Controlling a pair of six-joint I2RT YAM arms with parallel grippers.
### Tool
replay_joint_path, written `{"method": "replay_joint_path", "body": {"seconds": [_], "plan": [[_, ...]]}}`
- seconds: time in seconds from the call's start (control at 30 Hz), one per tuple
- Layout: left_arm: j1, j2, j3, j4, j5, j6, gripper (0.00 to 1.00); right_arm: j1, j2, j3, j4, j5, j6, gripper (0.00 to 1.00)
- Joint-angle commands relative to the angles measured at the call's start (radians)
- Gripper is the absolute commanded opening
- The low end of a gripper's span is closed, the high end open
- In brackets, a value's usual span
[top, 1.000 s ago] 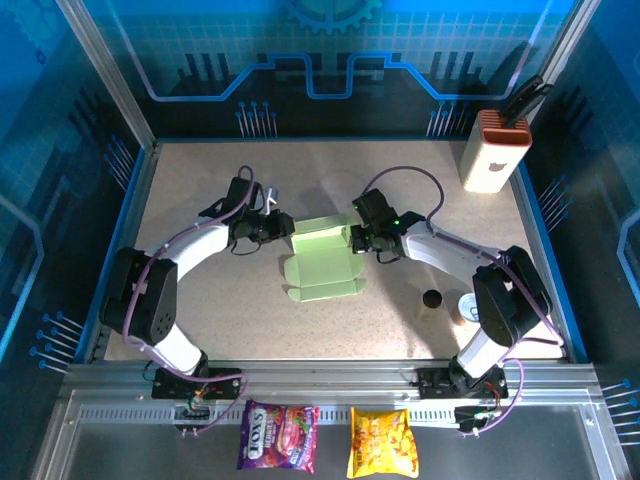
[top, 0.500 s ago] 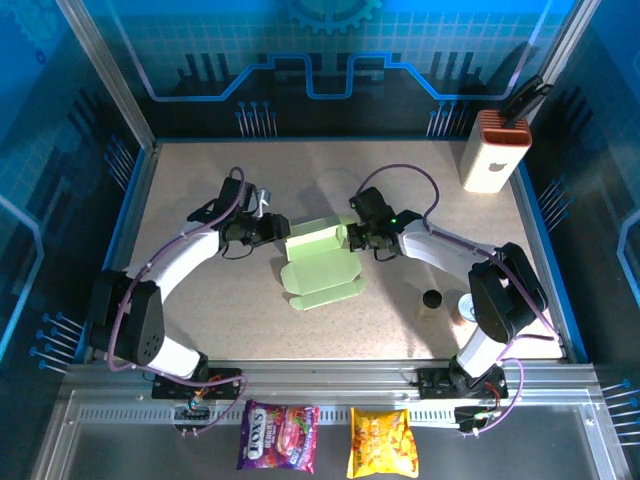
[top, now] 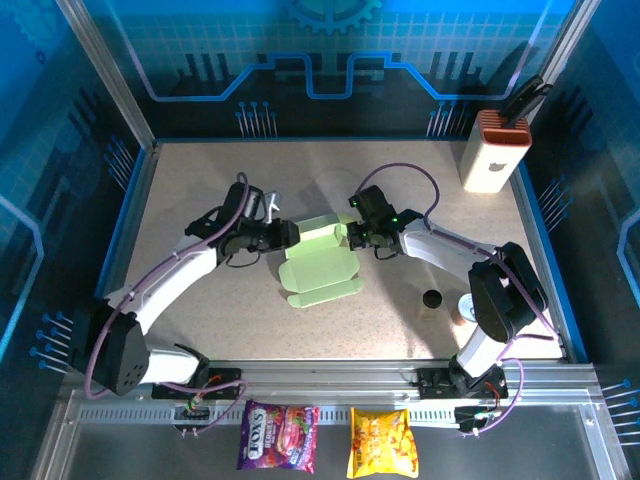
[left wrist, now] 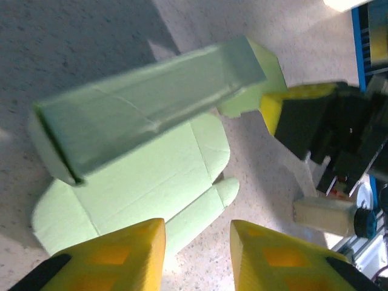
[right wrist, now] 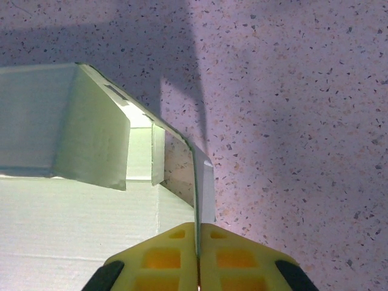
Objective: Fold the paper box
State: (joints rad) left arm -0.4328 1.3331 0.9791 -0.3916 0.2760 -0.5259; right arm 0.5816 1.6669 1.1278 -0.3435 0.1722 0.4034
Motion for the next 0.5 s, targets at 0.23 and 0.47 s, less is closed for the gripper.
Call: {"method": "replay_joint_path", "body": {"seconds": [0.23,0.47], "plan": [[-0.248,0.122,-0.176,0.497,-0.133,-0.268,0.15,-0.006,0.008,0.025,-0.022,-0.021,0.064,0.07],[-0.344,0.322,-0.151,0.693,-0.198,-0.318,0.08,0.001,0.011,0.031,-0.031,-0.033,0.101,0.07]]}}
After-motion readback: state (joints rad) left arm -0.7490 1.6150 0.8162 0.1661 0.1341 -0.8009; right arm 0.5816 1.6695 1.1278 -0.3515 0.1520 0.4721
